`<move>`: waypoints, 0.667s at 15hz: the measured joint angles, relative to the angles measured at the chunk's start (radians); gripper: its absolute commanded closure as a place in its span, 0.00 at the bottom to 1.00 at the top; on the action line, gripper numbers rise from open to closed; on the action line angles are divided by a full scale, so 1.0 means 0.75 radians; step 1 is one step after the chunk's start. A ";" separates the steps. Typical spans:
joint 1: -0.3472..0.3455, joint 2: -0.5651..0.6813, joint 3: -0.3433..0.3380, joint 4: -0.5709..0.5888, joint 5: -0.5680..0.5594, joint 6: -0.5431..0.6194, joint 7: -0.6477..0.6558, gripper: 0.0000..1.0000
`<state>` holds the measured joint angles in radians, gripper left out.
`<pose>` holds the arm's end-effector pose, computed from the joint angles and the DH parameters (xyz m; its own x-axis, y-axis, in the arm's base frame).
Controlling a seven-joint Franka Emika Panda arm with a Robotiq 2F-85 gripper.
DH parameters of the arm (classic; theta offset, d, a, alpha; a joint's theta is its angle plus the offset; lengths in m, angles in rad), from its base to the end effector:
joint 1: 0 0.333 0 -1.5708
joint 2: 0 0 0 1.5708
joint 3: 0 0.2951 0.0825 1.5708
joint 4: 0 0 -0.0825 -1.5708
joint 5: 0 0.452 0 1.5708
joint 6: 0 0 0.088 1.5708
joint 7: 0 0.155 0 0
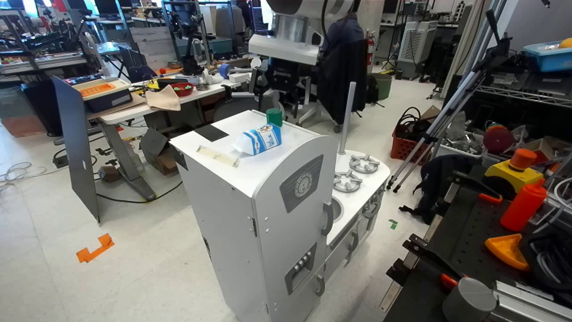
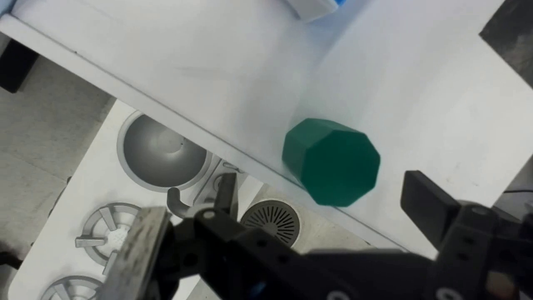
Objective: Move the green block on top of the cabinet to the left
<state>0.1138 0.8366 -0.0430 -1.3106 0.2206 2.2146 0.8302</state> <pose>0.7939 0.0772 0.1450 0.6467 -0.7594 -0.0721 -0.7599 -0.6332 -0.1469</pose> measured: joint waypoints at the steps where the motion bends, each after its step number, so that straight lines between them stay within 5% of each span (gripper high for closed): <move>1: 0.001 0.011 0.000 0.008 -0.003 -0.002 0.012 0.00; 4: 0.004 0.041 0.000 0.042 -0.004 -0.012 0.040 0.06; 5: 0.005 0.051 0.001 0.058 -0.004 -0.028 0.049 0.26; 10: 0.007 0.076 0.014 0.135 -0.003 -0.172 0.063 0.65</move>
<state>0.1189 0.8937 -0.0322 -1.2092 0.2181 2.0853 0.8777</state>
